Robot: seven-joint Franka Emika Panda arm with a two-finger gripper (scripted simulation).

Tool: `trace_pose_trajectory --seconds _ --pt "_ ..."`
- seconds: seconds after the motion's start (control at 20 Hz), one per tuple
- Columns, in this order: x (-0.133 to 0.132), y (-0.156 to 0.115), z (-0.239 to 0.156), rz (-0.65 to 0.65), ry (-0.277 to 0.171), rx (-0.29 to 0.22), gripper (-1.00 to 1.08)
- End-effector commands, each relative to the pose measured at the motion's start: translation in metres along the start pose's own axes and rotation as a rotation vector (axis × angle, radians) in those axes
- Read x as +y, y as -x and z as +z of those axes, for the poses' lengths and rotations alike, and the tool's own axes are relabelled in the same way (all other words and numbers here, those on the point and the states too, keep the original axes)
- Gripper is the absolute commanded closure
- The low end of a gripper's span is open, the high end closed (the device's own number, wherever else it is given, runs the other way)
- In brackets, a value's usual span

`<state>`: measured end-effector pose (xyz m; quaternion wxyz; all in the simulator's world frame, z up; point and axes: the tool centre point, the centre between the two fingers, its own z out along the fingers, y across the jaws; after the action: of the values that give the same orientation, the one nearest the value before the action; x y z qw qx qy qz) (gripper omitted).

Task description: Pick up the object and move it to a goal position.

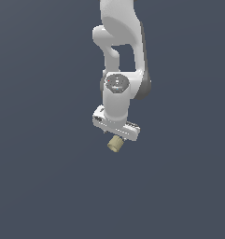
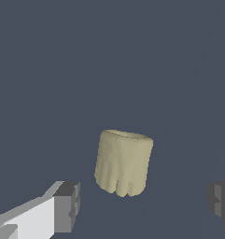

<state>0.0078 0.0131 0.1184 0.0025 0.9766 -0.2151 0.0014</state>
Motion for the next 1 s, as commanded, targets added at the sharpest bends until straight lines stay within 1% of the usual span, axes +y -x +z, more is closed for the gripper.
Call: trace_pose_trajectory --seconds 0.0,0.4,0.75,0.95 --pt "-0.002 0.001 0.009 0.052 -0.002 -0.001 -0.92" --pt "-0.006 0.002 0.026 0.144 -0.004 -0.004 -0.92" --pt "-0.006 0.003 0.029 0.151 -0.004 -0.004 -0.92" --pt "-0.006 0.003 0.041 0.152 -0.004 -0.004 -0.92"
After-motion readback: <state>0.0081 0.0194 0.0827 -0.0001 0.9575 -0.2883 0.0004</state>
